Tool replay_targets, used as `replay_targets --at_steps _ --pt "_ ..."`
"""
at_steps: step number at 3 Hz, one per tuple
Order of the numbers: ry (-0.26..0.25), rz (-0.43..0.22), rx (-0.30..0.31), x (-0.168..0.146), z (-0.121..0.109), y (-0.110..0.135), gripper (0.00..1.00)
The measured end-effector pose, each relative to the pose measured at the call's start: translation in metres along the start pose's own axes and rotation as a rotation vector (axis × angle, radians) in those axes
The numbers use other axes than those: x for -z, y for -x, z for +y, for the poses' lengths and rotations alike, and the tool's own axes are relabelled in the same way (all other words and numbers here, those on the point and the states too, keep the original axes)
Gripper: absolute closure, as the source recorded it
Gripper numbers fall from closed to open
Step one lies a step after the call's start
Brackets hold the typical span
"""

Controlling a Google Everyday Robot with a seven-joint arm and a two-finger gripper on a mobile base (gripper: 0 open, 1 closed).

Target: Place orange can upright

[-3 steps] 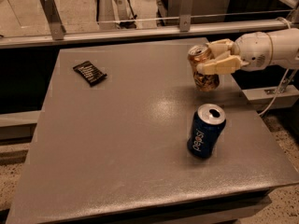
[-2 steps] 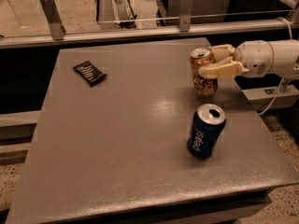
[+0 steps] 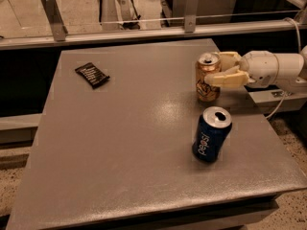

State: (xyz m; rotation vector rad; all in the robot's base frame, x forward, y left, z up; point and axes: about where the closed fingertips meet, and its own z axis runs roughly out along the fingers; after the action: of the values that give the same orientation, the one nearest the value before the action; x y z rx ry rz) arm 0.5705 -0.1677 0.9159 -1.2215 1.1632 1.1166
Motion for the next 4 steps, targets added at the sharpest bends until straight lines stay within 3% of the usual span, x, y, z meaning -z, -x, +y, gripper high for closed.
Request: replay_targets --at_steps 1,2,4 --pt "0.008 -0.022 -0.002 0.002 0.002 -0.007 1.00" --pt "0.014 -0.048 -0.023 0.005 0.003 -0.015 0.82" --pt "0.009 -0.067 -0.030 0.014 0.007 -0.023 0.36"
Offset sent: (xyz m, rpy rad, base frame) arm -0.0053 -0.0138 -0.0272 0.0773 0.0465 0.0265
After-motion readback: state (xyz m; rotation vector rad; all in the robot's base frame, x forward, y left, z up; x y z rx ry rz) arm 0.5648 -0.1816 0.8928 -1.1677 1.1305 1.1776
